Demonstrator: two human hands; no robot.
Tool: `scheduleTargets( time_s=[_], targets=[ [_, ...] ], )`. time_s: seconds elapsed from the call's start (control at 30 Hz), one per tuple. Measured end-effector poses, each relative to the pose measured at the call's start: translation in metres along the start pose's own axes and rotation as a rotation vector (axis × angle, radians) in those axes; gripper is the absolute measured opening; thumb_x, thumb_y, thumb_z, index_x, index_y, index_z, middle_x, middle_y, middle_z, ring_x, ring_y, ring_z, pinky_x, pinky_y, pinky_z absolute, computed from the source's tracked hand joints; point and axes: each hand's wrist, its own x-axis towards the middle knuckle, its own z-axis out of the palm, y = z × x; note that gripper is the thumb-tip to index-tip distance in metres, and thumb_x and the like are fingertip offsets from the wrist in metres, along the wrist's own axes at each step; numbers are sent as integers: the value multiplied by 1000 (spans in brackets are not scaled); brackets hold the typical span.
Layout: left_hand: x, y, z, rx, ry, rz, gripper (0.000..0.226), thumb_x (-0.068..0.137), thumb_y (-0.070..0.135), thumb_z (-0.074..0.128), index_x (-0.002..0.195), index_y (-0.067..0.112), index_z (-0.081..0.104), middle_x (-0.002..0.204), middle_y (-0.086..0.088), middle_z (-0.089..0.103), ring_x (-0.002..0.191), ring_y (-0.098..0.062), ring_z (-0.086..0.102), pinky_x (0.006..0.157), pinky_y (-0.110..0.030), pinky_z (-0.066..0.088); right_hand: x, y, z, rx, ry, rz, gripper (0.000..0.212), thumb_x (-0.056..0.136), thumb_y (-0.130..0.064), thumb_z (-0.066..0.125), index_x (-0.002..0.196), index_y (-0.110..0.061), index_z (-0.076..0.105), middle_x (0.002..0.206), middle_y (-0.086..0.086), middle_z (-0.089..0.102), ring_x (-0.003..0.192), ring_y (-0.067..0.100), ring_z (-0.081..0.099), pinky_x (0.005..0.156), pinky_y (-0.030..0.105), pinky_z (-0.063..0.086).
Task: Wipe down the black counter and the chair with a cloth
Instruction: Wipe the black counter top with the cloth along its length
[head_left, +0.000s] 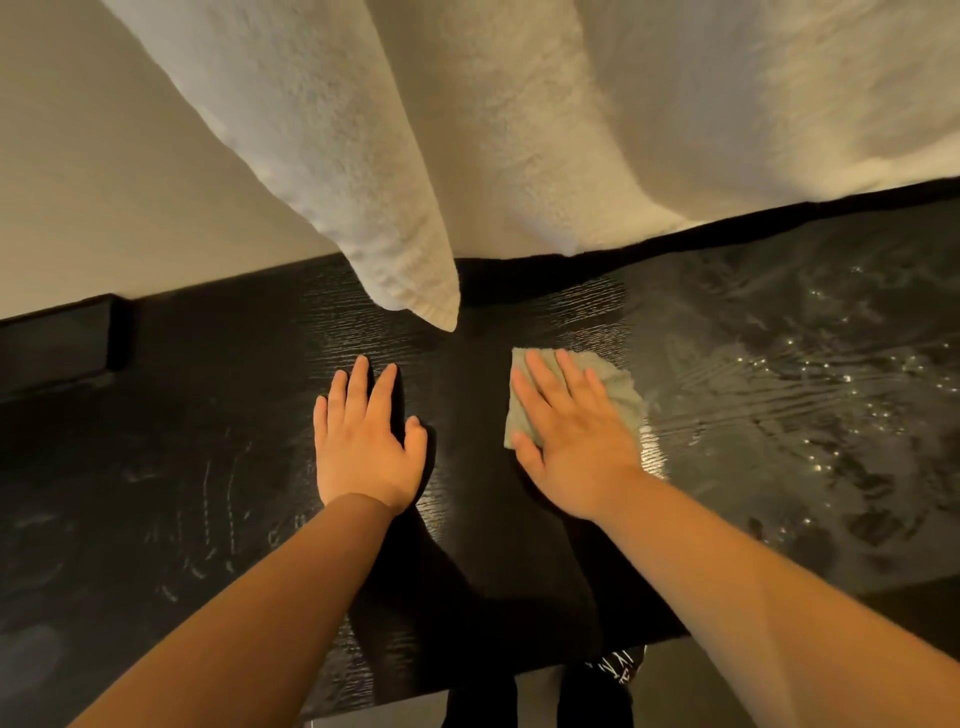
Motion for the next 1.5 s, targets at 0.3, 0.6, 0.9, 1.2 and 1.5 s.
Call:
scheduleTargets(
  time_s=[0.3, 0.6, 0.9, 1.2, 1.5],
  targets=[
    [-1, 2, -1, 17, 5, -1, 70, 99, 51, 40, 165, 30, 30, 176, -3, 15, 163, -27, 8, 132, -52, 9, 73, 85, -36, -13, 98, 273, 80, 94, -59, 25, 164, -21, 19, 173, 8, 13, 158, 37, 6, 127, 54, 10],
    [-3, 2, -1, -14, 14, -2, 68, 100, 50, 40, 164, 29, 31, 176, -3, 17, 162, -27, 9, 132, -53, 10, -36, 23, 6, -25, -4, -56, 76, 101, -57, 29, 167, -24, 10, 175, 0, 2, 160, 29, -5, 130, 49, -1],
    [-5, 4, -2, -29, 36, -8, 64, 103, 45, 44, 164, 29, 33, 175, -2, 19, 162, -27, 11, 132, -51, 9, 6, 60, -10, 1, 97, 212, 73, 104, -52, 28, 167, -20, 7, 175, 4, 2, 160, 34, -3, 129, 52, 2],
    [-5, 13, -1, 19, -42, -26, 67, 105, 40, 40, 167, 22, 25, 176, -10, 12, 162, -35, 6, 131, -57, 8, -91, 37, 22, -52, 6, -37, 74, 104, -56, 31, 167, -24, 8, 175, 1, 3, 160, 30, -3, 130, 48, -1],
    [-82, 91, 16, 51, -168, 275, 73, 102, 54, 39, 168, 27, 22, 177, -7, 8, 162, -37, 1, 131, -56, 4, -63, 65, 5, 31, 122, 249, 74, 104, -54, 31, 167, -18, 12, 174, 7, 7, 159, 39, 2, 127, 55, 6]
  ],
)
